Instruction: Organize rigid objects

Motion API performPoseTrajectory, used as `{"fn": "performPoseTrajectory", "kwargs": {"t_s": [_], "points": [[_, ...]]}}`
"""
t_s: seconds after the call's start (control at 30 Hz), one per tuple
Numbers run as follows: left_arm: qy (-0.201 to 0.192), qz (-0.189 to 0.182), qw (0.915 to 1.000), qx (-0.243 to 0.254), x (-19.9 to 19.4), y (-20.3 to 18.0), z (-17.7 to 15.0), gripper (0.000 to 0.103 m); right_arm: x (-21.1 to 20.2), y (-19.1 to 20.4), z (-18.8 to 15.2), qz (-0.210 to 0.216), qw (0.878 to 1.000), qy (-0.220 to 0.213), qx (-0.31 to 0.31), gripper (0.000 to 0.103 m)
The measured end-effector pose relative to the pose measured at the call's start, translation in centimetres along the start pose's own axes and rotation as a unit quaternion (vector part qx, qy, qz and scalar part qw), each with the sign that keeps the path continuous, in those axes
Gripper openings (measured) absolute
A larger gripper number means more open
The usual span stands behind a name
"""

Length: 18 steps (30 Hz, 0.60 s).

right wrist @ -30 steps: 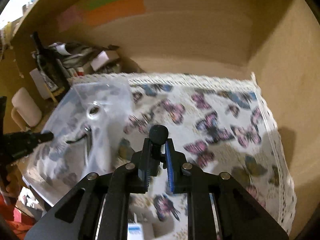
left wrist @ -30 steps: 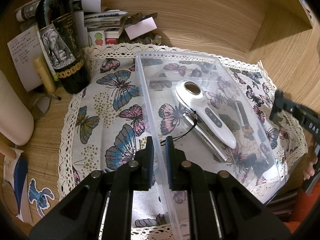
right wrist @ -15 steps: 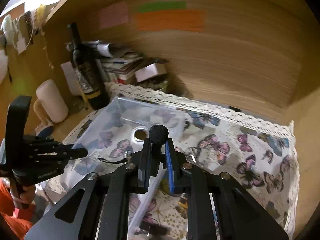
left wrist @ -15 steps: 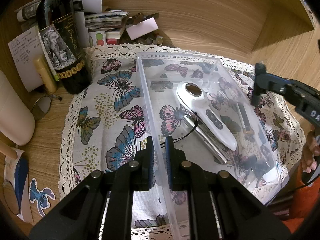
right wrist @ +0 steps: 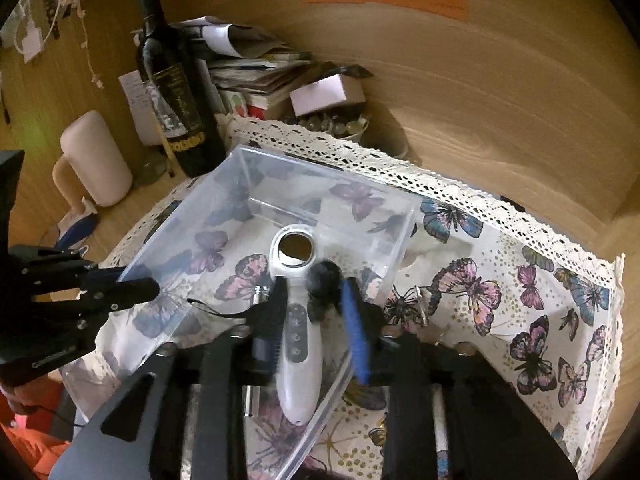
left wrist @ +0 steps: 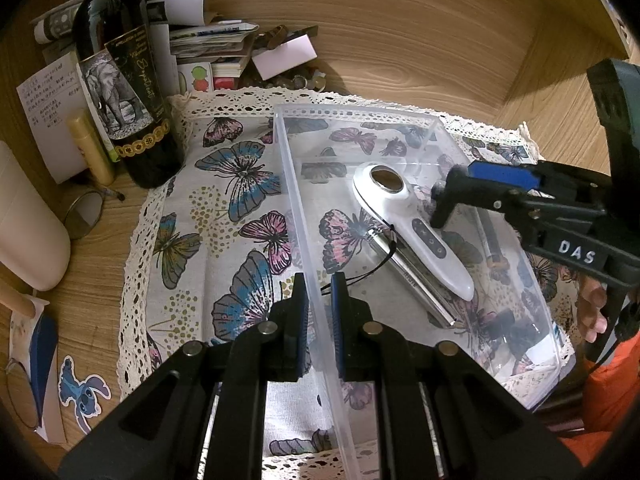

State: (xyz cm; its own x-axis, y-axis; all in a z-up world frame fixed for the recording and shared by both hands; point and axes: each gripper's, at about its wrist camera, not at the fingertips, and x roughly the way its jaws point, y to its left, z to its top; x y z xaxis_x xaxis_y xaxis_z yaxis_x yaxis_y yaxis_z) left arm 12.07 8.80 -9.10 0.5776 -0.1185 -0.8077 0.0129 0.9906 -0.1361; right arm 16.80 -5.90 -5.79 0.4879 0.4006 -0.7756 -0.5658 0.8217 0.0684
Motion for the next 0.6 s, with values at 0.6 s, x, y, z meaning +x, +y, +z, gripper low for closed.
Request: {"fn": "performPoseTrajectory", "kwargs": {"t_s": [0.6], "points": [[-0.006,0.007,0.9999,0.005,-0.3,0.0,0.0,0.011,-5.4,-4.6,-1.1,-0.046,0.995,-0.067,0.058,0.047]]}}
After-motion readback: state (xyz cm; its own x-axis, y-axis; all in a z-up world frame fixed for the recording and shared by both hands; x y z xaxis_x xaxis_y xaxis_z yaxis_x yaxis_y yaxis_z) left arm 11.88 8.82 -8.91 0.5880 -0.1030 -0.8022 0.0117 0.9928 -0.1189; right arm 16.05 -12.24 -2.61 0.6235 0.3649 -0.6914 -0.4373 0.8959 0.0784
